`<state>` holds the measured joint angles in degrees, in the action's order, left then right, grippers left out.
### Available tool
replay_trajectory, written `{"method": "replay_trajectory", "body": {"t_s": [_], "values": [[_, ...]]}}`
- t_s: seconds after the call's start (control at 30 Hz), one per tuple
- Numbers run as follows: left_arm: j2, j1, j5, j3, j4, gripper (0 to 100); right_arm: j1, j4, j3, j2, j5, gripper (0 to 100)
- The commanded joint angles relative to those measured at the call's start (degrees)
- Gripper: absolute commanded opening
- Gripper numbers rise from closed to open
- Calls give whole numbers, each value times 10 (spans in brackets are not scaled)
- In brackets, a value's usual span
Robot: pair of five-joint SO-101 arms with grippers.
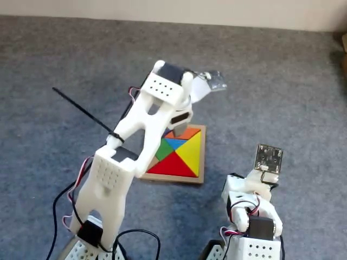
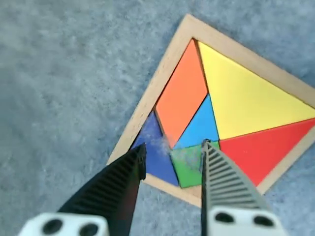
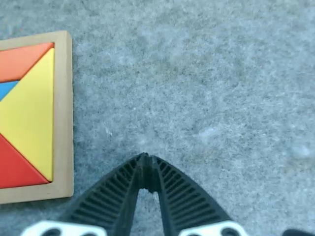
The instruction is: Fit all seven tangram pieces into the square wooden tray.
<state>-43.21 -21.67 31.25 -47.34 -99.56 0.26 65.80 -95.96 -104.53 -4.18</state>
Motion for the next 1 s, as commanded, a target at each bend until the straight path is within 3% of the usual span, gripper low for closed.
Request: {"method": "replay_trajectory", "body": {"t_s": [0.0, 0.4, 0.67, 0.97], "values": [[91, -10, -13, 25, -8, 178, 6, -11, -57, -7, 5, 6], [384, -18, -15, 319, 4, 178, 6, -11, -57, -7, 5, 6], [682, -16, -84, 611, 135, 178, 6, -11, -57, -7, 4, 6], [962, 98, -160, 862, 279, 178, 5, -7, -57, -7, 2, 6]]}}
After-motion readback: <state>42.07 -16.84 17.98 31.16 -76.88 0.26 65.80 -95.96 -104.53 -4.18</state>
